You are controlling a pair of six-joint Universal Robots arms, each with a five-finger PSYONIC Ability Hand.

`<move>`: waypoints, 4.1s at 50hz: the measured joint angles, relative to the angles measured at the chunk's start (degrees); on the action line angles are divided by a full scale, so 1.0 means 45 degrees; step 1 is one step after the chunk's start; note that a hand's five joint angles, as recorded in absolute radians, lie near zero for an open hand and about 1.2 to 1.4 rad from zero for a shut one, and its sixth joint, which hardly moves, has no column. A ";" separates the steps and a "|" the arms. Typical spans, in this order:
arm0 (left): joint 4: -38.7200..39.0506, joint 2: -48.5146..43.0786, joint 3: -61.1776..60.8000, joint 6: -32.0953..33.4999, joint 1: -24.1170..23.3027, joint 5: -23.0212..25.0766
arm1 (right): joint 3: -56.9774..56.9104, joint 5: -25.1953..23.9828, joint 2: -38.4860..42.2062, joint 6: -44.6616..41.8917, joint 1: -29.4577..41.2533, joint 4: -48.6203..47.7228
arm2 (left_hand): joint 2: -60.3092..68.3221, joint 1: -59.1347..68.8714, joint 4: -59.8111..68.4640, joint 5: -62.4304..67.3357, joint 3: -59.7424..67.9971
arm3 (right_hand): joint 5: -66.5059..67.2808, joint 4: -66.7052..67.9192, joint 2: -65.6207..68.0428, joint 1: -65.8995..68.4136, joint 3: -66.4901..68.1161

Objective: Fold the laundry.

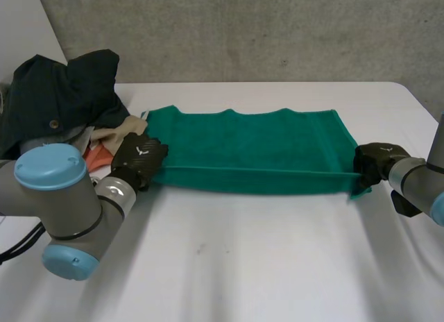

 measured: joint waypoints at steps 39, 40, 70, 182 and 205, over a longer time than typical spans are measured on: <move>-0.3070 0.1599 -0.0690 -0.0249 0.2635 0.0813 | 0.1162 -0.0079 -0.2234 -0.3110 0.0029 0.0745 | -0.0025 -0.0015 -0.0009 -0.0135 -0.0019 | 0.0039 0.0368 0.0158 0.0000 0.0297; -0.3294 0.1932 -0.0802 -0.0235 0.2625 0.0814 | 0.1256 -0.0055 -0.2482 -0.3448 0.0017 0.0908 | -0.0025 -0.0015 -0.0009 -0.0135 -0.0019 | 0.0039 0.0368 0.0158 0.0000 0.0297; -0.7074 0.0773 0.2366 0.2762 0.0914 0.0122 | 0.2048 0.0639 -0.2872 -1.0003 -0.1614 0.2353 | -0.0024 -0.0015 -0.0002 -0.0108 -0.0006 | 0.0416 0.0370 0.0158 0.0000 0.0297; -0.2738 0.2419 0.0247 -0.1521 0.0197 -0.0449 | 0.1877 -0.1475 -0.1171 -0.7191 0.6487 -0.5495 | -1.2675 -1.2418 -1.2721 -1.2380 -1.2525 | -1.1750 -1.2302 -1.2224 -1.1488 -1.2217; -0.2726 0.2399 0.0347 -0.1515 -0.0374 -0.0450 | 0.4293 0.0237 -0.1875 -0.7169 0.1701 -0.3337 | -1.2675 -1.2417 -1.2721 -1.2380 -1.2525 | 0.0106 0.0332 0.0120 -0.0775 0.0276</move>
